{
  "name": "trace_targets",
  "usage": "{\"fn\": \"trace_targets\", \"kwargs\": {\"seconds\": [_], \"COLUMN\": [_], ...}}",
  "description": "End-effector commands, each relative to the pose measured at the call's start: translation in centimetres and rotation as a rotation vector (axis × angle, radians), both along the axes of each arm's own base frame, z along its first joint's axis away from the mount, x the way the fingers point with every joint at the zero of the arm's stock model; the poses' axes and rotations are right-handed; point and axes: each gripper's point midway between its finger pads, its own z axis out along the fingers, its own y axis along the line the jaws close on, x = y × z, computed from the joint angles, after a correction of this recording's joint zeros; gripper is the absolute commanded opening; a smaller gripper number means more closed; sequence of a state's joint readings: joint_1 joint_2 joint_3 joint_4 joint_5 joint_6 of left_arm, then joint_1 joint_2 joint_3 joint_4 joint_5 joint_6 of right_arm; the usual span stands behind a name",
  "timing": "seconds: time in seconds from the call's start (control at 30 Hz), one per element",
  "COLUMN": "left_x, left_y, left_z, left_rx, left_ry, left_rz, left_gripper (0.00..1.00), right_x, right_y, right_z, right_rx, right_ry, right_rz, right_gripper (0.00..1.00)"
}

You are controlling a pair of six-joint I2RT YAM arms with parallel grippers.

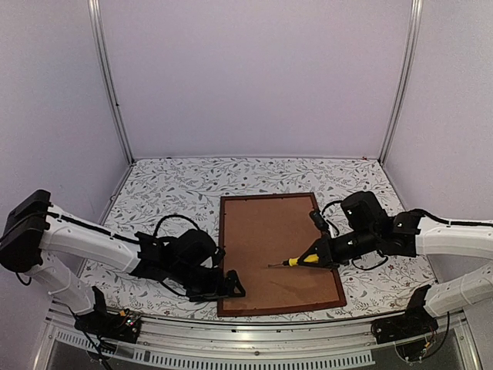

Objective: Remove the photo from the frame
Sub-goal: Move the photo frame to the center of the board.

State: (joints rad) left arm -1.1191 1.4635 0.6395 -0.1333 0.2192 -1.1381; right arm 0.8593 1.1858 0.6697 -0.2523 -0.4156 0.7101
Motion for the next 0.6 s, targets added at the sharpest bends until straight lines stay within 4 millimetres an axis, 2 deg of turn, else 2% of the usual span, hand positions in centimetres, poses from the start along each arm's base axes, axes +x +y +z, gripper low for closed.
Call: {"fn": "trace_targets", "kwargs": {"seconds": [0.0,0.17,0.33,0.47,0.53,0.57], "left_x": [-0.4,0.6,1.8,3.1,3.5,3.7], "left_y": [-3.2,-2.1,0.0,1.5,2.1,2.3], "left_z": [0.9,1.6,2.2,2.5,2.4,2.2], "left_rx": [-0.038,-0.016,-0.028,-0.058,-0.074,-0.079], "left_ry": [-0.019,-0.067,-0.094,-0.109,-0.112,-0.111], "left_rz": [-0.050,-0.021,0.025,0.058,0.066,0.067], "left_gripper": [0.98,0.98,0.93,0.81,0.69,0.66], "right_x": [-0.2,-0.6,-0.6,-0.4,-0.1,0.1], "right_y": [-1.0,-0.8,0.5,1.8,2.3,2.6], "right_z": [0.0,-0.5,-0.4,-0.8,-0.8,-0.7], "right_rx": [-0.014,-0.019,0.012,0.034,0.040,0.043], "right_ry": [-0.017,0.017,0.045,0.080,0.089,0.090], "right_rz": [-0.010,0.005,0.047,0.066,0.067,0.067], "right_gripper": [0.00,0.00,0.00,0.00,0.00,0.00]}}
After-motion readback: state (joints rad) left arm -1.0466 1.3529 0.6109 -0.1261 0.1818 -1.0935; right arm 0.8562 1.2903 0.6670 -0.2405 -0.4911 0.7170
